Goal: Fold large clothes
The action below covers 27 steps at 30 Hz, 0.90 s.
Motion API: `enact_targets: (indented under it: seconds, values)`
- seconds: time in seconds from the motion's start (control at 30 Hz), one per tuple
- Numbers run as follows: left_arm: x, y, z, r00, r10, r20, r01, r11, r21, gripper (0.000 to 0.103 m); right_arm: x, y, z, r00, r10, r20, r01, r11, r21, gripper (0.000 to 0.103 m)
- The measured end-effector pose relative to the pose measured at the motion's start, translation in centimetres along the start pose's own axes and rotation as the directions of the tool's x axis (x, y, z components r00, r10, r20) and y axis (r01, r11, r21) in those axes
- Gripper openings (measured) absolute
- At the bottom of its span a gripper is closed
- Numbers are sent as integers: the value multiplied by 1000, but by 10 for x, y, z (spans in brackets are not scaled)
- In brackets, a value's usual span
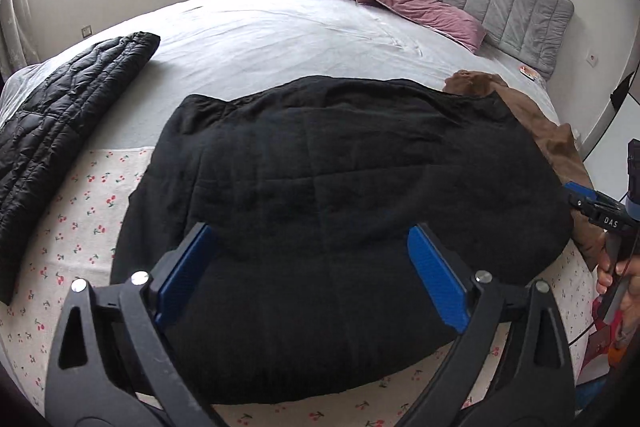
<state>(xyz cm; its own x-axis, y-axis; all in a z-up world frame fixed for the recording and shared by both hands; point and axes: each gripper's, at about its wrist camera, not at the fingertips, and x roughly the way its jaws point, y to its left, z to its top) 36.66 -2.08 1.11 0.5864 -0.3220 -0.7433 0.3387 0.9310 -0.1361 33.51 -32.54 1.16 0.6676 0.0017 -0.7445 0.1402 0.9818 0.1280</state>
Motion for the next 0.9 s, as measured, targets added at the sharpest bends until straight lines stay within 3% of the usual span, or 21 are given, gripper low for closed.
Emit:
enact_targets:
  seconds: [0.1,0.17,0.2,0.27,0.33,0.4,0.5,0.7,0.77,0.9]
  values:
    - [28,8,-22,997,48,-64,-49,999,-12,97,24,9,-20,997,-24,-70,23,1000,-16,81]
    - [43,36,-46,988,72,-138,-81,994,-67,97,37,-13,-35,989,-73,-132,76,997,21,81]
    - [38,45,-55,992,54,-116,-61,997,-54,93,36,-29,-42,988,-83,-134,90,995,49,81]
    - [18,51,-64,989,131,-75,-132,991,-7,93,22,-52,-55,989,-83,-122,95,990,100,81]
    - [-2,51,-70,973,216,-88,-215,976,17,93,3,-59,-64,988,-95,-123,108,989,104,81]
    - [-24,46,-76,960,257,-111,-258,966,5,93,-18,-56,-72,980,-158,-124,171,980,102,81]
    - [-62,29,-90,957,261,-131,-268,963,-38,94,-58,-46,-83,990,-126,-65,135,976,170,81]
    - [-122,-20,-129,965,209,-161,-225,970,-90,101,-113,8,-115,991,-127,-49,133,979,155,89]
    - [-133,-35,-138,969,193,-152,-206,975,-79,102,-125,27,-123,989,-137,-52,143,981,129,91]
    - [-139,-54,-149,965,226,-129,-236,969,-66,102,-134,59,-140,990,-137,-26,139,987,82,94]
